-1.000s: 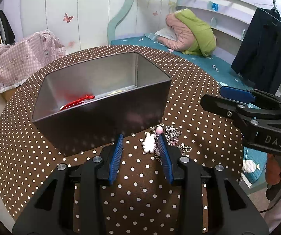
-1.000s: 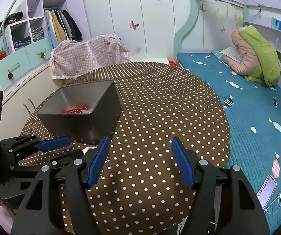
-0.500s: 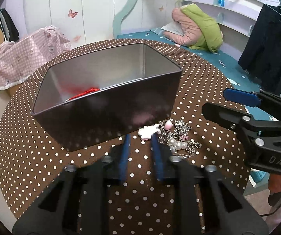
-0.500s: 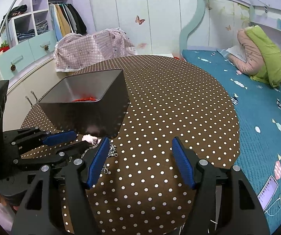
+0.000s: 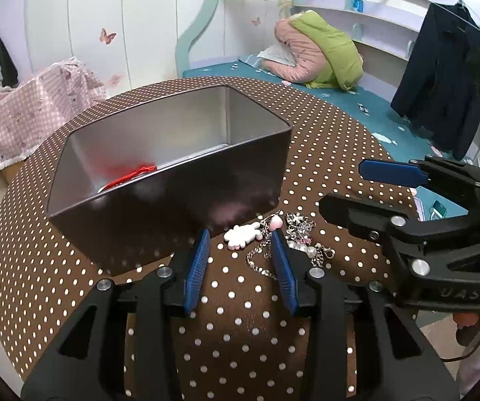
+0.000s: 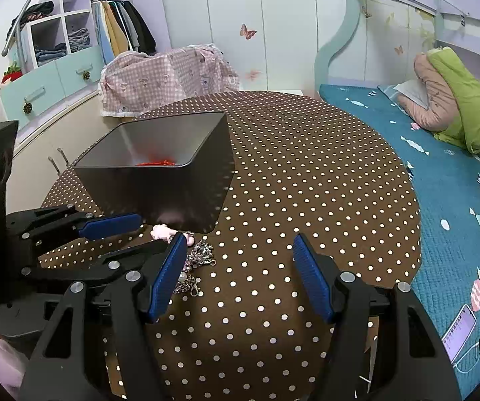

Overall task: Organize jewelry
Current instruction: 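Move both grippers to the white bunny charm and the silver pearl chain, then grasp the white bunny charm with the left gripper while the right grasps the silver chain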

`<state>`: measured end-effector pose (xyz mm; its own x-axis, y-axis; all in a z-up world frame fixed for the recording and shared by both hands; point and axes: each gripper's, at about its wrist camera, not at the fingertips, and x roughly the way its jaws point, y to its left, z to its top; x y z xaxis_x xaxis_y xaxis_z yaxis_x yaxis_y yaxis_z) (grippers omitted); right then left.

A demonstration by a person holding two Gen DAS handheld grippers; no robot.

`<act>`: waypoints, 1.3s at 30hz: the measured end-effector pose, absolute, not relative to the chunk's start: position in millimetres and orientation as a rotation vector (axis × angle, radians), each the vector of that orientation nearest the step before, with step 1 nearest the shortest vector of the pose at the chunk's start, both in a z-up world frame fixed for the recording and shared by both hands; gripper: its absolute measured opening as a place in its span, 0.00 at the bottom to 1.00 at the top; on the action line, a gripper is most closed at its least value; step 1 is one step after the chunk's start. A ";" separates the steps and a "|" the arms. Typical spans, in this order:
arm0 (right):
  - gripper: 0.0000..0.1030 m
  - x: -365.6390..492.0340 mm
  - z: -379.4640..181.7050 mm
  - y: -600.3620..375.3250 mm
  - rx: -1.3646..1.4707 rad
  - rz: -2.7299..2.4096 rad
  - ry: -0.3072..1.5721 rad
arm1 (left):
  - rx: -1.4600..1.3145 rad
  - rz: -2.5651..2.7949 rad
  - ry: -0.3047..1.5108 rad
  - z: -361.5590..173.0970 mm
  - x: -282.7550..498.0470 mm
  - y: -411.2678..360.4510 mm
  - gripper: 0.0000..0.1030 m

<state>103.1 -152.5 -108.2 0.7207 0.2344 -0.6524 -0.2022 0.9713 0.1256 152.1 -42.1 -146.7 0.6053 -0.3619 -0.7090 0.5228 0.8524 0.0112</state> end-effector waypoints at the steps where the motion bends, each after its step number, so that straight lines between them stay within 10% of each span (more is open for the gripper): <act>1: 0.61 103.6 -108.1 -153.8 0.049 0.241 0.727 | 0.229 -0.517 0.767 -146.4 154.5 -44.0 0.38; 8: 0.61 105.0 -112.5 -160.3 0.053 0.236 0.742 | 0.201 -0.557 0.800 -146.5 165.3 -47.3 0.15; 35: 0.60 105.9 -113.8 -117.0 -0.043 0.345 0.738 | 0.080 -0.501 0.678 -117.8 135.2 7.8 0.14; 39: 0.47 112.0 -117.8 -96.4 -0.095 0.396 0.745 | 0.076 -0.485 0.688 -122.0 129.4 17.1 0.14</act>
